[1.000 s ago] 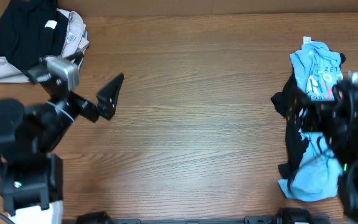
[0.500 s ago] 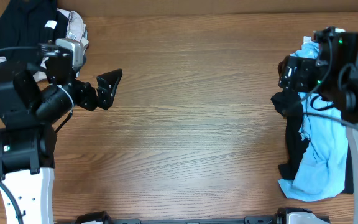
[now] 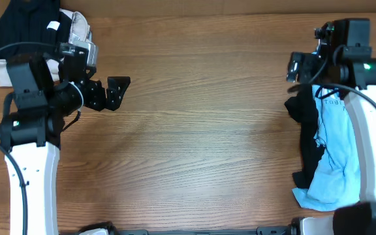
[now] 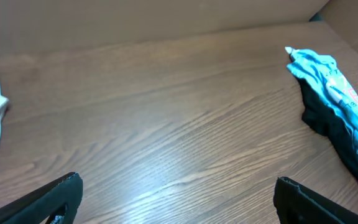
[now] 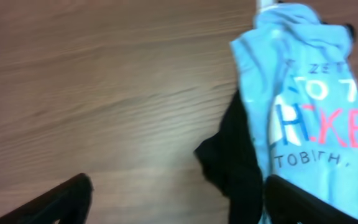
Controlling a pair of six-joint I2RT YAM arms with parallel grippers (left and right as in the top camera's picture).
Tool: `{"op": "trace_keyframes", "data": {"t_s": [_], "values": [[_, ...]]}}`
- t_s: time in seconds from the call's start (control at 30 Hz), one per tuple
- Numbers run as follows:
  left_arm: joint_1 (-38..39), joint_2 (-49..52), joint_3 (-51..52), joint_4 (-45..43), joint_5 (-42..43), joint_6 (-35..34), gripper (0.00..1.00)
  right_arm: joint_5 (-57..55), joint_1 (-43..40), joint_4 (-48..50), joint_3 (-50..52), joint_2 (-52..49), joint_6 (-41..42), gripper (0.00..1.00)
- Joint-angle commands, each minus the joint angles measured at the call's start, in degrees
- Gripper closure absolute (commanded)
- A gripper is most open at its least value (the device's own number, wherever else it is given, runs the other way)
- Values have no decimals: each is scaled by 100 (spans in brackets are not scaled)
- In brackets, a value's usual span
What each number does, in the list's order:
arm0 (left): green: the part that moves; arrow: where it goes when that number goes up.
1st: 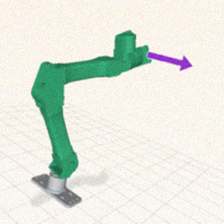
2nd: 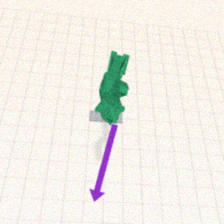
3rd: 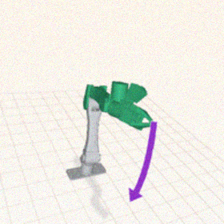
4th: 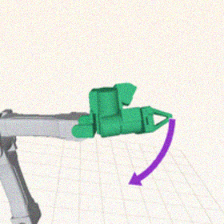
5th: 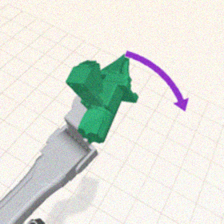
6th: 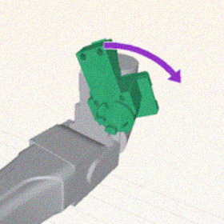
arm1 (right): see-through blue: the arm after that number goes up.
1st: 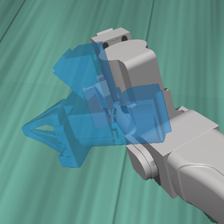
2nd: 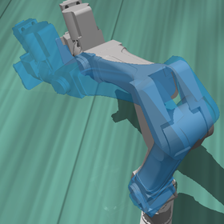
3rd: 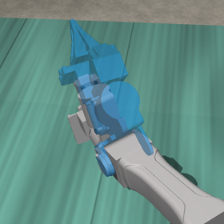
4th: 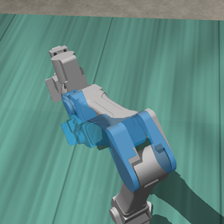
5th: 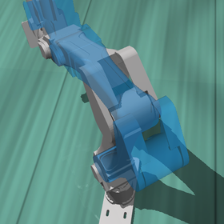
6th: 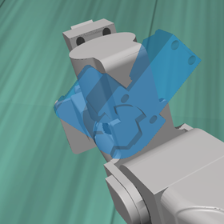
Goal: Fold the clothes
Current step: 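Reach the right gripper to the light-blue T-shirt and grasp it, then drag the blue T-shirt with the right gripper to table center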
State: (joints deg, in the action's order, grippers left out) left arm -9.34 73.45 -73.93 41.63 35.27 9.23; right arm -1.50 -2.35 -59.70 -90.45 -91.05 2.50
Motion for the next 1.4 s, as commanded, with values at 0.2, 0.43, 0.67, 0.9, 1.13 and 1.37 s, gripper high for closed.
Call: {"op": "trace_keyframes", "data": {"t_s": [0.2, 0.43, 0.67, 0.9, 1.13, 1.37], "values": [[0, 756, -122, -33, -33, 129, 0, -1281, -697, 448, -149, -1161, 636, 21], [0, 1093, -122, -55, -7, 125, 0, -922, -1178, 422, -144, -1926, 715, 28], [0, 1176, -122, -160, -13, 127, 0, -894, -1204, 402, -142, -2406, 713, 41], [0, 1176, -122, -157, -17, 127, 0, -920, -1259, 518, 83, -2693, 669, 58], [0, 1176, -122, -164, -181, 127, 0, -966, -1329, 575, 90, -2747, 671, 81], [0, 1178, -122, -190, -483, 101, 0, -822, -1349, 424, -92, -2588, 673, 96]]}}
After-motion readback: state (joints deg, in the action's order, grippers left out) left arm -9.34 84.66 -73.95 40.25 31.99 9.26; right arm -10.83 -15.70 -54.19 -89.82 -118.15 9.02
